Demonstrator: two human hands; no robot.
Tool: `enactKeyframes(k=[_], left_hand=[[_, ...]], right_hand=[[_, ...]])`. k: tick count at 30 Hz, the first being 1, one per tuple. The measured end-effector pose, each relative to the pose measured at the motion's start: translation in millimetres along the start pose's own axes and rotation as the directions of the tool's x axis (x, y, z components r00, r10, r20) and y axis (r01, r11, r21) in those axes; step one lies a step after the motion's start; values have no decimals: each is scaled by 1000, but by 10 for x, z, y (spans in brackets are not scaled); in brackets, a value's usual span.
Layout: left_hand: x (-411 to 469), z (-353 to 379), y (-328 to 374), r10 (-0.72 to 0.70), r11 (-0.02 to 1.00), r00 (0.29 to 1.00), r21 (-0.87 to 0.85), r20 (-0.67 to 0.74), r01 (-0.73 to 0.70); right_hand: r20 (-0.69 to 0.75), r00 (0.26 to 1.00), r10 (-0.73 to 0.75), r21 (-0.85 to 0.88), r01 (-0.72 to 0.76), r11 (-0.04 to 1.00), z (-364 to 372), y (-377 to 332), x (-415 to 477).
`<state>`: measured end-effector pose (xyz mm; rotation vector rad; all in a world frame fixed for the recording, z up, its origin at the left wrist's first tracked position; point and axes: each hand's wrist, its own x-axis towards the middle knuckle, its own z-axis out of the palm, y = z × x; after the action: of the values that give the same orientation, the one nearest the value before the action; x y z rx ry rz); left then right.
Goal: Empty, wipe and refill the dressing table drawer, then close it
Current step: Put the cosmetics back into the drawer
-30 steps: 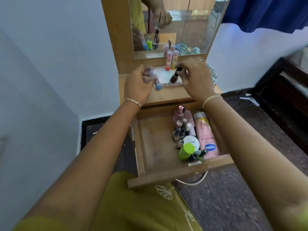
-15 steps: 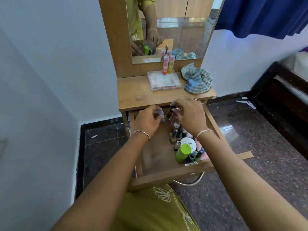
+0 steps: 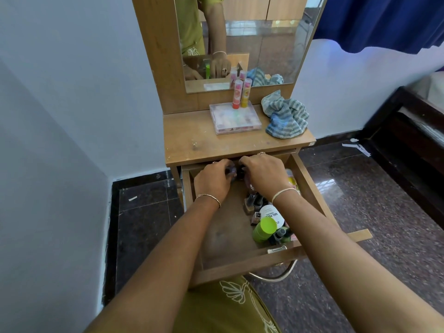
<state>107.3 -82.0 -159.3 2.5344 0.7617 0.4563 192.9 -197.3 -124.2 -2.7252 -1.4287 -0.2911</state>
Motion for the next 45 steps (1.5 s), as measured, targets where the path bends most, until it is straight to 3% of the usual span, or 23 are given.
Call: enactKeyframes(k=[11,21,26,31,35,39,42,45], left_hand=[[-54,31,-7,19,999,998,30,-54,-17],[-213,-271,-16,-13,998,982,-65,-188,1],[81,-568,159,39,987,957,-139,-289,-82],[765,-909,411,163,986,969,-9,-183,-168],[1210,-1105,649,241,956,962,200,-129,-213],[1441,-1078,742,251,910,968,336,25,-244],[1504,-998,725,213,908,973,349,94,-232],[1531,-930,679,209,944,976,251,54,-216]], right_hand=[[39,997,-64,-111,68,992,3,-22,19],[-170,981,97,121,-77,990,-238,86,-89],[-293,948,125,160,-80,984,-465,160,112],[-383,913,140,174,-77,982,-780,332,752],[-288,931,225,260,-150,954,-849,442,1169],[-154,959,239,331,-178,927,-772,542,1370],[-83,971,223,312,-187,932,-714,578,1436],[-117,971,207,329,-159,931,-686,566,1449]])
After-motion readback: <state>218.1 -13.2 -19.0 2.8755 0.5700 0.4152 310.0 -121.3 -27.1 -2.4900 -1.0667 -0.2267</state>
